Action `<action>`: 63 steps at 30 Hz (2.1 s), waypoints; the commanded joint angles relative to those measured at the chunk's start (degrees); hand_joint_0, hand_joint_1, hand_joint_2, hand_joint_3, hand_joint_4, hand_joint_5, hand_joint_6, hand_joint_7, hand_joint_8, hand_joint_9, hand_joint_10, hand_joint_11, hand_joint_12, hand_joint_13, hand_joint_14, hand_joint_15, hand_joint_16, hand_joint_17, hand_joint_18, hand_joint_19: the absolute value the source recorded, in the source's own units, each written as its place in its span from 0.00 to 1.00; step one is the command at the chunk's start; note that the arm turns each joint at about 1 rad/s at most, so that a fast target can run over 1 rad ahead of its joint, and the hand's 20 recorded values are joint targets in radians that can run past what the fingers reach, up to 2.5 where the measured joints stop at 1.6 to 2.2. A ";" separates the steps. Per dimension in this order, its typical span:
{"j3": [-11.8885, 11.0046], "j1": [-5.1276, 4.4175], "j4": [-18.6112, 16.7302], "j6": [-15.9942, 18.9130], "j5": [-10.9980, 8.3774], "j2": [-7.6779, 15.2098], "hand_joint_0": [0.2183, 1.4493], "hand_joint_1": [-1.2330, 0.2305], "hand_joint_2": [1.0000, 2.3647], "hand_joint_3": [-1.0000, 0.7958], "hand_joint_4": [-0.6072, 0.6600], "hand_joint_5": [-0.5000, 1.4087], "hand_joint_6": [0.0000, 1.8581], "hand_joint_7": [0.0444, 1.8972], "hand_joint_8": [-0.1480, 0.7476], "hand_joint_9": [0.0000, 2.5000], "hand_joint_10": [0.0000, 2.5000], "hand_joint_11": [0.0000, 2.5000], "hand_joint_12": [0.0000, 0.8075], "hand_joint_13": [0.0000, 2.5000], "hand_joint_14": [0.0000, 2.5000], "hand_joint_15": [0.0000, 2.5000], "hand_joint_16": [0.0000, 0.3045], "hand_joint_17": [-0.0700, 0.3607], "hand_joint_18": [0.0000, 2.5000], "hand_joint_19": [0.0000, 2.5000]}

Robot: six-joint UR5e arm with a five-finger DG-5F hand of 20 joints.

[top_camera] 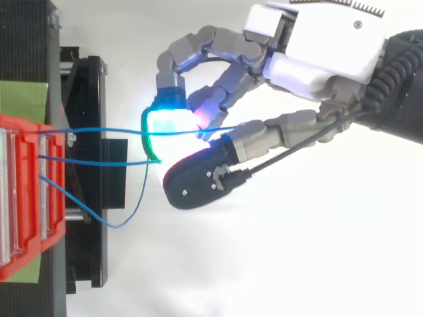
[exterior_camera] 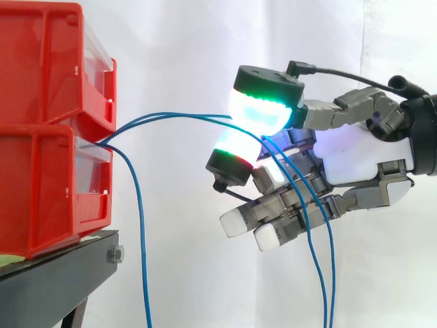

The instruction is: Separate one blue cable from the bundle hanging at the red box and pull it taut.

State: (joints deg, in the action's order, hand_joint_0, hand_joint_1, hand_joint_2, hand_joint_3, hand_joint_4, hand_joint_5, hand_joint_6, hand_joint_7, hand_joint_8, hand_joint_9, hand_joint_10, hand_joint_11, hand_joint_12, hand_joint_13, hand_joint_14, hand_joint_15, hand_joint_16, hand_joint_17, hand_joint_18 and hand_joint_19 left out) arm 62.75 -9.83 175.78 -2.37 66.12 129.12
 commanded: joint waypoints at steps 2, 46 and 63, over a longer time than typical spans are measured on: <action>0.00 0.08 0.00 0.09 -0.03 -0.01 0.22 0.14 0.00 0.28 0.58 0.18 0.50 0.58 0.55 0.42 0.01 0.28 0.44 0.27 0.00 0.13 0.15 0.40 0.28 0.16; 0.00 0.43 0.17 0.09 0.15 -0.01 0.29 0.29 0.00 0.28 0.61 0.17 0.49 0.50 0.58 0.46 0.01 0.35 0.42 0.35 0.01 0.18 0.14 0.39 0.30 0.18; 0.00 0.16 0.17 0.09 -0.11 -0.01 0.31 0.31 0.00 0.28 0.60 0.16 0.50 0.47 0.57 0.47 0.01 0.41 0.41 0.51 0.01 0.35 0.13 0.37 0.31 0.18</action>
State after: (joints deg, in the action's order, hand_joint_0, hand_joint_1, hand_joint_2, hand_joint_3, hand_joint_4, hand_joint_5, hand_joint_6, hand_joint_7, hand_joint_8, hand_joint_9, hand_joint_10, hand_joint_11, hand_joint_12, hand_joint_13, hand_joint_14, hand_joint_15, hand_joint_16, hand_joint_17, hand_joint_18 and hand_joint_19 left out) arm 62.75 -9.61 175.89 -2.32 66.02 129.10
